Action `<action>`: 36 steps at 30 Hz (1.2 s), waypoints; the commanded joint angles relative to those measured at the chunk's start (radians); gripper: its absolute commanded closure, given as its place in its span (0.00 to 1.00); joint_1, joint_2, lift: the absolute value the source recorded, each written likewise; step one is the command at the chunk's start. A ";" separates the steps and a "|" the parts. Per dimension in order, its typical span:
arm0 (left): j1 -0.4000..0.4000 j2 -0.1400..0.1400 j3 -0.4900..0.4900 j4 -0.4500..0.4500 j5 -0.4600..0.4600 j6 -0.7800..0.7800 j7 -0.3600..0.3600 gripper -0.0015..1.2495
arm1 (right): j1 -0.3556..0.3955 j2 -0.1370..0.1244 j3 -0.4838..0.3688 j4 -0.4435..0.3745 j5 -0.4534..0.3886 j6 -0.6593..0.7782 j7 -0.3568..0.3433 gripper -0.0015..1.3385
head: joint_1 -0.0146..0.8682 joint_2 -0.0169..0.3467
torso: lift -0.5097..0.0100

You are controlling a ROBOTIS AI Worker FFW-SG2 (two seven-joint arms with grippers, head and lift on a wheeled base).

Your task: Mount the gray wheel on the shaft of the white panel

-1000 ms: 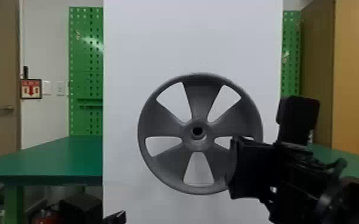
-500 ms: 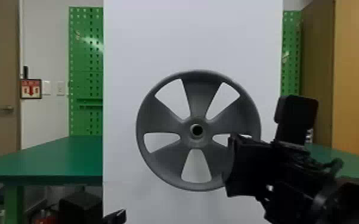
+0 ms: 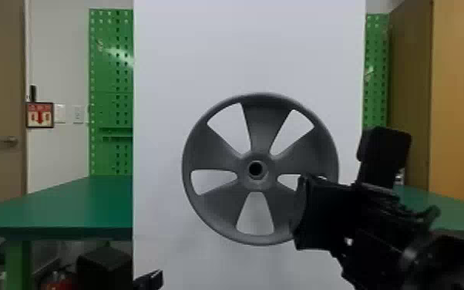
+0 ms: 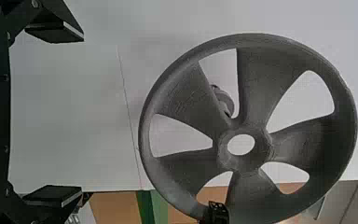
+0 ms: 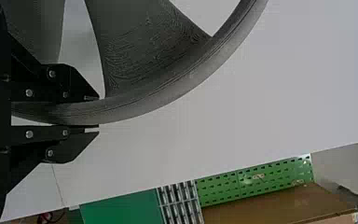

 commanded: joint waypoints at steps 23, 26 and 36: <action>0.001 0.003 -0.003 0.000 0.000 0.000 0.000 0.10 | -0.108 -0.011 -0.046 0.166 0.009 0.003 0.148 0.99 | 0.05 0.14 | 0.04; -0.001 0.003 -0.005 0.000 0.000 0.000 0.000 0.10 | -0.123 -0.012 -0.051 0.191 0.014 0.003 0.163 0.99 | 0.05 0.14 | 0.04; -0.004 0.006 -0.008 0.000 0.000 0.000 0.000 0.10 | -0.154 -0.014 -0.045 0.246 0.029 0.000 0.188 0.99 | 0.05 0.14 | 0.04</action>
